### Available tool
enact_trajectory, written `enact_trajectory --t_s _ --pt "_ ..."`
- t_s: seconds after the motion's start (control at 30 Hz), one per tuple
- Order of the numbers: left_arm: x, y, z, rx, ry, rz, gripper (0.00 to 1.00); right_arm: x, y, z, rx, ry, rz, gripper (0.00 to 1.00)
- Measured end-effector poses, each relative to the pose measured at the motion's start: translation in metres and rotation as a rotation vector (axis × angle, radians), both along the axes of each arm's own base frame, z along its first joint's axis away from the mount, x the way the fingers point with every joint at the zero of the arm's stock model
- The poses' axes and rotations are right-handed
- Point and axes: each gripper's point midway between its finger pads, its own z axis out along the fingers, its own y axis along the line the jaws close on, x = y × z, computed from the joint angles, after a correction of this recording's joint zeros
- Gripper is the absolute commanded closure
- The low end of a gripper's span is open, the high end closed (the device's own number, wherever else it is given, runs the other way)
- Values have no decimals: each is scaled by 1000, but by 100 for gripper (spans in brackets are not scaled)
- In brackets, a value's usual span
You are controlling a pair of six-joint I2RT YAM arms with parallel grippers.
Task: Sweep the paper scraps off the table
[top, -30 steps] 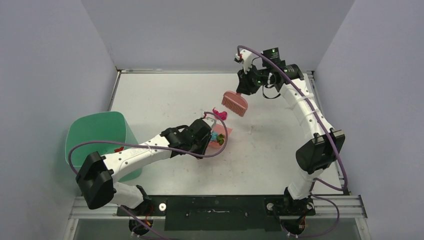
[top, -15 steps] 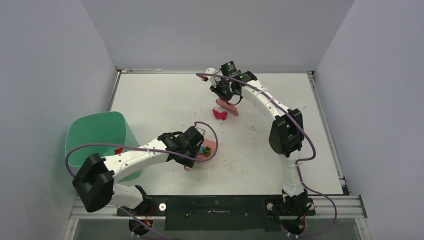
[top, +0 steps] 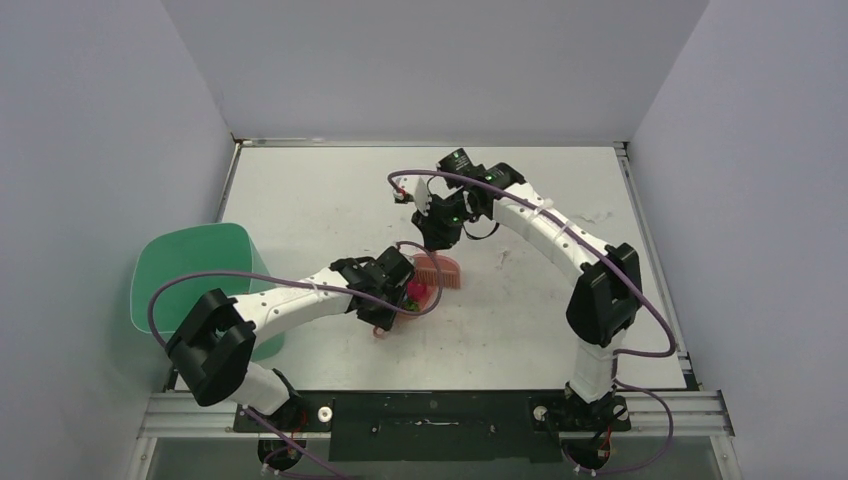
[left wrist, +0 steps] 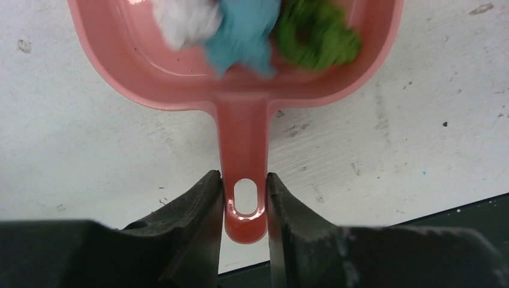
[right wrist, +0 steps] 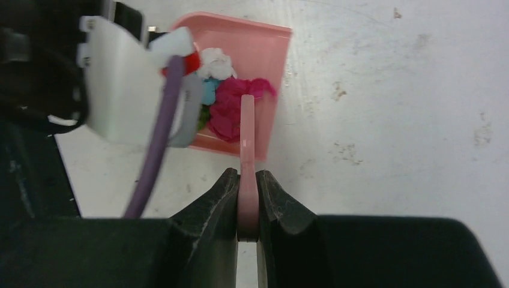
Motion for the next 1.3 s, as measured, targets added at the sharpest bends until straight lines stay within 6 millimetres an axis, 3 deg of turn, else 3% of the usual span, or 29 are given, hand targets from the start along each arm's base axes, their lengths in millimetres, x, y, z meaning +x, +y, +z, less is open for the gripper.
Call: enact_trajectory --t_s 0.1,0.17,0.37,0.5,0.7,0.87,1.07,1.3 --pt "3 -5 -1 -14 -7 -9 100 -24 -3 14 44 61 33 95" --pt "4 -7 0 -20 -9 -13 100 -28 -9 23 67 80 26 95" --pt "7 -12 6 -48 -35 -26 100 7 -59 41 97 61 -118 95" --pt "14 -20 27 -118 -112 -33 100 30 -94 47 97 38 -213 95" --pt "26 -23 60 -203 -239 -18 100 37 -125 69 121 -12 -287 95" --pt "33 -19 82 -237 -322 2 100 31 -145 92 195 -55 -355 95" --pt "35 -9 113 -247 -383 33 100 17 -155 81 233 -24 -415 95" --pt "41 -3 174 -310 -473 93 100 10 -151 60 265 40 -446 95"
